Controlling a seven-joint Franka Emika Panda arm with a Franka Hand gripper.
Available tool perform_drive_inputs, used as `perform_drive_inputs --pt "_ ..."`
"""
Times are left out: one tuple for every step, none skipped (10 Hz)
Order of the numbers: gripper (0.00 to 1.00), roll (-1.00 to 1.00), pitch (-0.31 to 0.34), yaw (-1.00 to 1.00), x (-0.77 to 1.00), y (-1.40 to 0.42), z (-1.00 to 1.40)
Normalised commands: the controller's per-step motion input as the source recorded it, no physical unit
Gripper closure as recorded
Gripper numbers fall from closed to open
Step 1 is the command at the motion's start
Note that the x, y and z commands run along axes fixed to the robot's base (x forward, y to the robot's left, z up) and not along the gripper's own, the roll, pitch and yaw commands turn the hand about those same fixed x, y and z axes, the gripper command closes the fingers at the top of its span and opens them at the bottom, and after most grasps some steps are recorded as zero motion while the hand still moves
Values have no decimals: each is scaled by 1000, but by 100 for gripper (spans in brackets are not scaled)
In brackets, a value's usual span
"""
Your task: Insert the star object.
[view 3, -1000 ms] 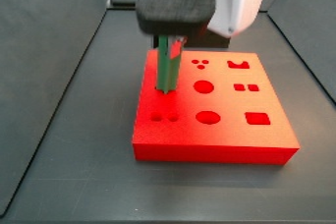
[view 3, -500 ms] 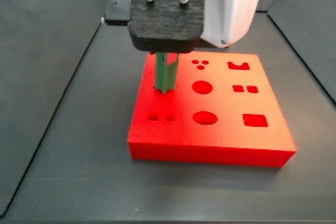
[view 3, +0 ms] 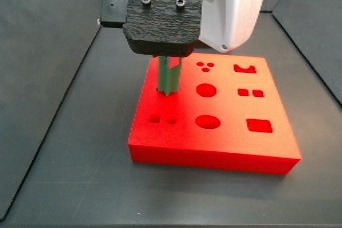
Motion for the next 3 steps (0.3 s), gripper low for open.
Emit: perform_drive_inputs --pt "100 -253 137 -106 117 -14 -477" --pt "100 0 0 -214 0 0 -169" --pt "100 0 0 0 0 0 0"
